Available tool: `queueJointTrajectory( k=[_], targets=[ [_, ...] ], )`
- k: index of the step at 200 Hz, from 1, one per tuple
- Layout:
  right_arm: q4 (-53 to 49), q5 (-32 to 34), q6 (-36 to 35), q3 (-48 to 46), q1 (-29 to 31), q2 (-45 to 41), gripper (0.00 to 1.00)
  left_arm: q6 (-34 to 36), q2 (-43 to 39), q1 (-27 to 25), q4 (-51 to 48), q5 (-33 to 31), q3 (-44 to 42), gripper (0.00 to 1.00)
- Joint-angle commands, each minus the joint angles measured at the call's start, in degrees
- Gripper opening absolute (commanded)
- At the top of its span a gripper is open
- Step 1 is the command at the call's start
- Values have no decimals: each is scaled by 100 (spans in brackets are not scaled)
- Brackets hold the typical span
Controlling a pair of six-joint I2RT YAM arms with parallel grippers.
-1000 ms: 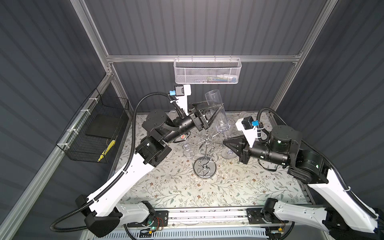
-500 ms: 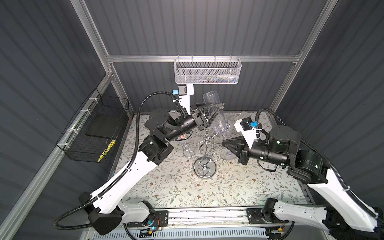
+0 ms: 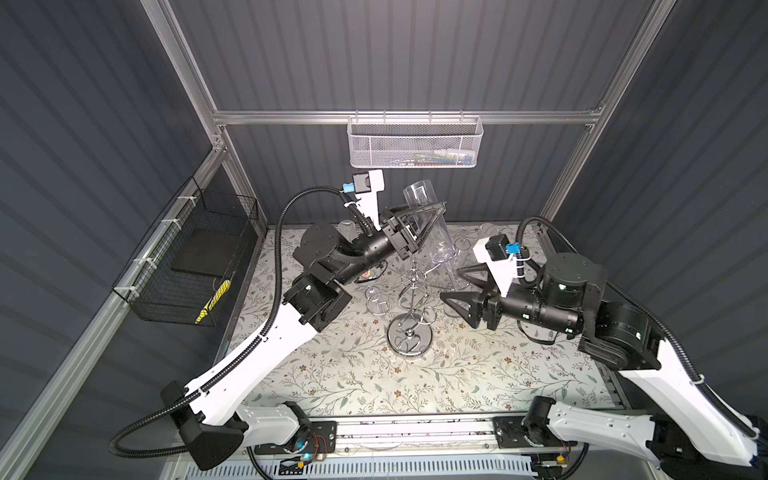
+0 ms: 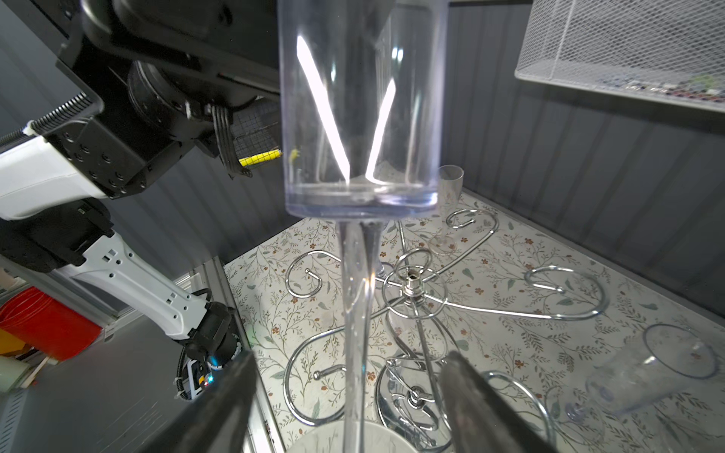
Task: Take the wine glass off the wine glass rack
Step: 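Open the right gripper off the stem and draw it back while the left holds, then carry the flute glass with the left gripper toward the far table corner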
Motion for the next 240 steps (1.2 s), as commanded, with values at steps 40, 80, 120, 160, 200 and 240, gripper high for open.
queueJointTrajectory(
  k=[40,80,120,160,200,240],
  targets=[
    [829,1213,-147,57,15,-1179,99,1563,-110,34,-372,-625,841,43],
    [679,1344,-96,-8,14,-1417,99,3065,78,34,-1090,-797,1652,43],
    [632,1308,-59,-93,14,-1363,99,4235,119,67,-1724,-1569,1958,44],
    [560,1270,-120,-102,19,-1224,99,4096,139,772,-1947,-1448,1922,44],
    [548,1255,-173,-119,15,-1146,99,3731,411,2006,-1990,-1035,1887,44],
    [507,1373,-244,-152,13,-1125,99,3486,601,3234,-1796,-692,1614,45]
  ],
)
